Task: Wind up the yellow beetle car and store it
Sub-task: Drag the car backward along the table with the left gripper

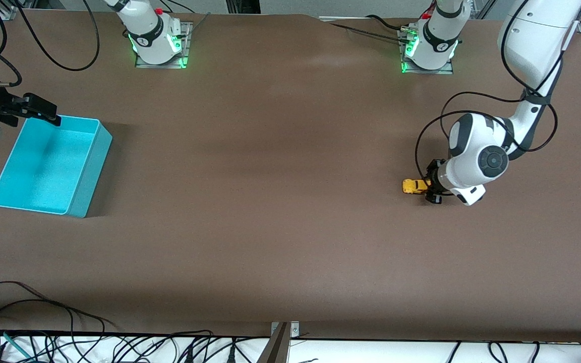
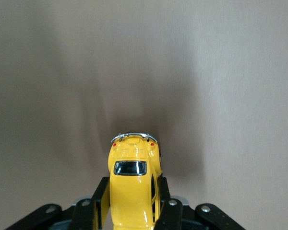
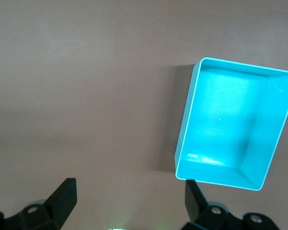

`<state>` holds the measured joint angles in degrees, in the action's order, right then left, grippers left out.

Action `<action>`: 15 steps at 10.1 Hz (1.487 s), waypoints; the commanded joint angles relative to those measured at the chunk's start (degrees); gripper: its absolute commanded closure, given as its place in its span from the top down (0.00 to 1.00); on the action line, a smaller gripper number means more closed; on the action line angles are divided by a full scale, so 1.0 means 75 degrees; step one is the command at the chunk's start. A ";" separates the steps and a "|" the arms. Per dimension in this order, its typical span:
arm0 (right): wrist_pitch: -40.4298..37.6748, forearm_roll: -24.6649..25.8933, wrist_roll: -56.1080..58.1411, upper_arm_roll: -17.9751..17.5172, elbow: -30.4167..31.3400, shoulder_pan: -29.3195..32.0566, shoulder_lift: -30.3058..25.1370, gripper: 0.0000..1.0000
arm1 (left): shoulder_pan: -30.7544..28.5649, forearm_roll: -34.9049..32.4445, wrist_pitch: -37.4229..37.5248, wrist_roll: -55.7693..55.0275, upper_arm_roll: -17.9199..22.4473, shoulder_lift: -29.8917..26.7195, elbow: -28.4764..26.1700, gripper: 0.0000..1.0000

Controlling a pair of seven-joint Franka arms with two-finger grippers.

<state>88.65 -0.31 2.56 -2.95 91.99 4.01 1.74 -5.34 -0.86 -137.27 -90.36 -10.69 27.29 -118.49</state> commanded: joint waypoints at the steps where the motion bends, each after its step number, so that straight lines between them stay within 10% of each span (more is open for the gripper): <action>1: -0.0172 -0.0147 0.0046 0.0007 -0.0219 0.0040 0.0073 1.00 | -0.0423 -0.0319 -0.0389 0.0434 0.0066 0.0404 0.0037 0.00; 15: -0.0172 -0.0159 0.0058 -0.0017 -0.0219 0.0028 0.0061 1.00 | -0.1445 -0.1749 -0.0424 0.0423 0.0137 0.0967 0.0424 0.00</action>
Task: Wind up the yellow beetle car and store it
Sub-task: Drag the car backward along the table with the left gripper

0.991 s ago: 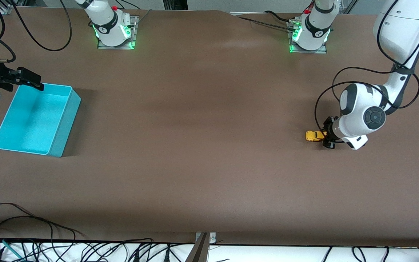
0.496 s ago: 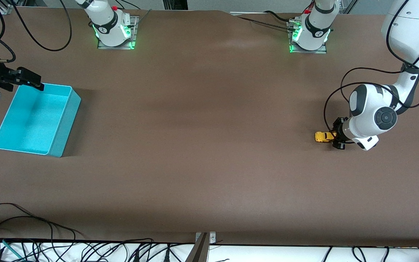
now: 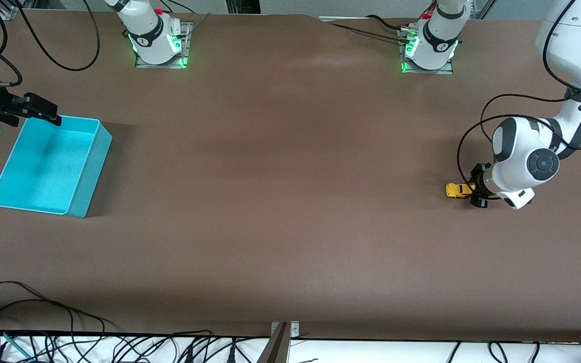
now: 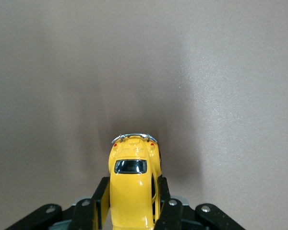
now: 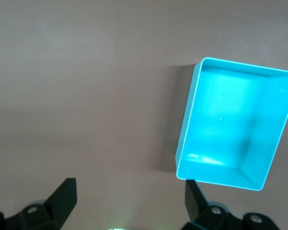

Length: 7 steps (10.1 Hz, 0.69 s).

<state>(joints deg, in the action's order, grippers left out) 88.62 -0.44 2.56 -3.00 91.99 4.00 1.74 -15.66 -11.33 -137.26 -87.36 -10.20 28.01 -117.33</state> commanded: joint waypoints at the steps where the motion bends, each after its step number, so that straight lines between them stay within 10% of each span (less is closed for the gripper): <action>1: -0.0179 -0.0140 0.0058 0.0001 -0.0219 0.0029 0.0061 1.00 | -0.0079 -0.0340 -0.0414 0.0023 0.0071 0.0859 0.0281 0.09; 3: -0.0238 -0.0292 0.0058 0.0013 -0.0219 0.0041 0.0061 1.00 | -0.0080 -0.0329 -0.0402 0.0023 0.0071 0.0848 0.0292 0.78; 5: -0.0261 -0.0340 0.0058 0.0025 -0.0219 0.0041 0.0061 1.00 | -0.0080 -0.0305 -0.0379 -0.0047 0.0048 0.0789 0.0292 1.00; 7: -0.0250 -0.0340 0.0058 0.0025 -0.0219 0.0052 0.0061 1.00 | -0.0080 -0.0282 -0.0356 -0.0071 0.0025 0.0742 0.0292 1.00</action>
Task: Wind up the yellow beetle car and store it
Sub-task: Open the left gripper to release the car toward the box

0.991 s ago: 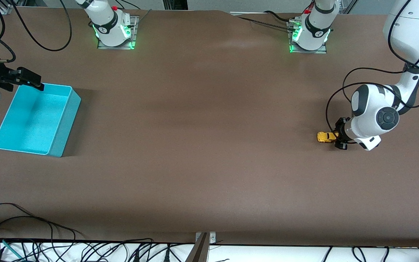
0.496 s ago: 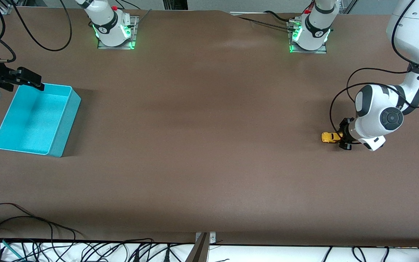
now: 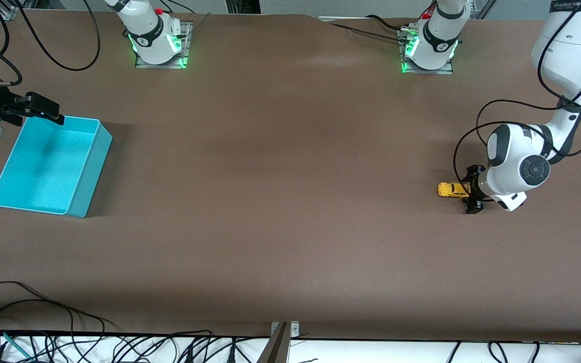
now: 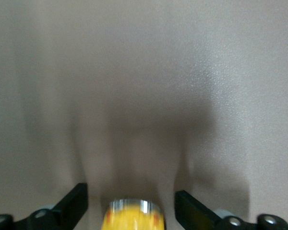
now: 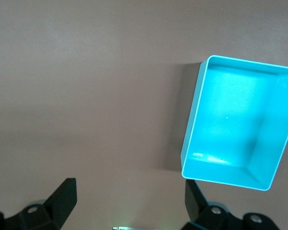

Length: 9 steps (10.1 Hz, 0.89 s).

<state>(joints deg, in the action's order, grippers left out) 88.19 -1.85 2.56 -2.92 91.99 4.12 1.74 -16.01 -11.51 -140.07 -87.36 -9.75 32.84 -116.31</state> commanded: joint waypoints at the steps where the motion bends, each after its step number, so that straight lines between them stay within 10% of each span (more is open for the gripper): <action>1: -0.0192 -0.0152 0.0058 0.0014 -0.0219 0.0037 0.0061 1.00 | -0.0033 -0.0259 0.0019 -0.0094 -0.0048 0.0098 0.0156 1.00; 9: -0.0192 -0.0152 0.0058 0.0014 -0.0219 0.0049 0.0061 1.00 | -0.0267 0.0150 0.0418 0.1344 -0.0669 -0.1307 0.0191 1.00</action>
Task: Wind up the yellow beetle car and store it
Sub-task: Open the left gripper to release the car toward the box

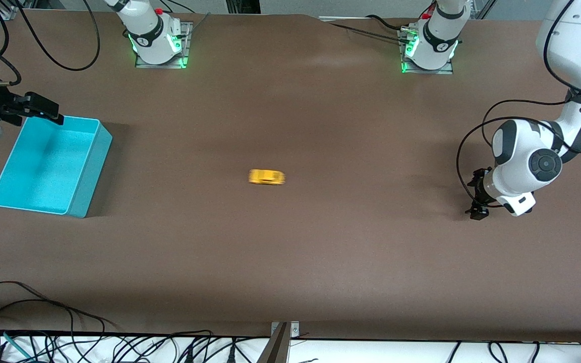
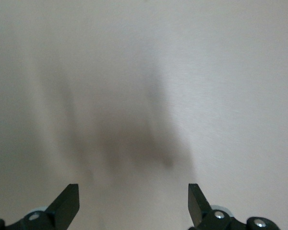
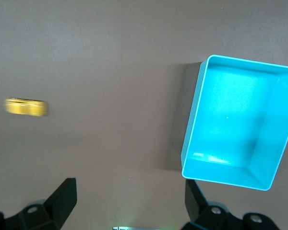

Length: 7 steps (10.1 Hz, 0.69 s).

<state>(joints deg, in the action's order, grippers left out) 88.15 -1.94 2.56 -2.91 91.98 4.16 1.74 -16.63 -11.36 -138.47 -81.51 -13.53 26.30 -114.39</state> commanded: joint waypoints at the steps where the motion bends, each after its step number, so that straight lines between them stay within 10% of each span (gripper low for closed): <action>1: -0.0187 -0.0140 0.0058 0.0013 -0.0217 0.0031 0.0061 1.00 | -0.0186 0.0330 0.0379 0.1043 -0.0176 -0.0598 -0.0006 1.00; 7: -0.0187 -0.0140 0.0058 0.0013 -0.0217 0.0043 0.0061 1.00 | -0.0162 0.0847 0.1938 0.4204 -0.0375 -0.0927 0.1120 0.98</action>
<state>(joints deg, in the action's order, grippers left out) 88.14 -1.96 2.56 -2.89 91.97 4.21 1.74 -17.24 -6.51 -126.09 -57.70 -15.88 21.00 -106.44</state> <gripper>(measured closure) 0.000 0.013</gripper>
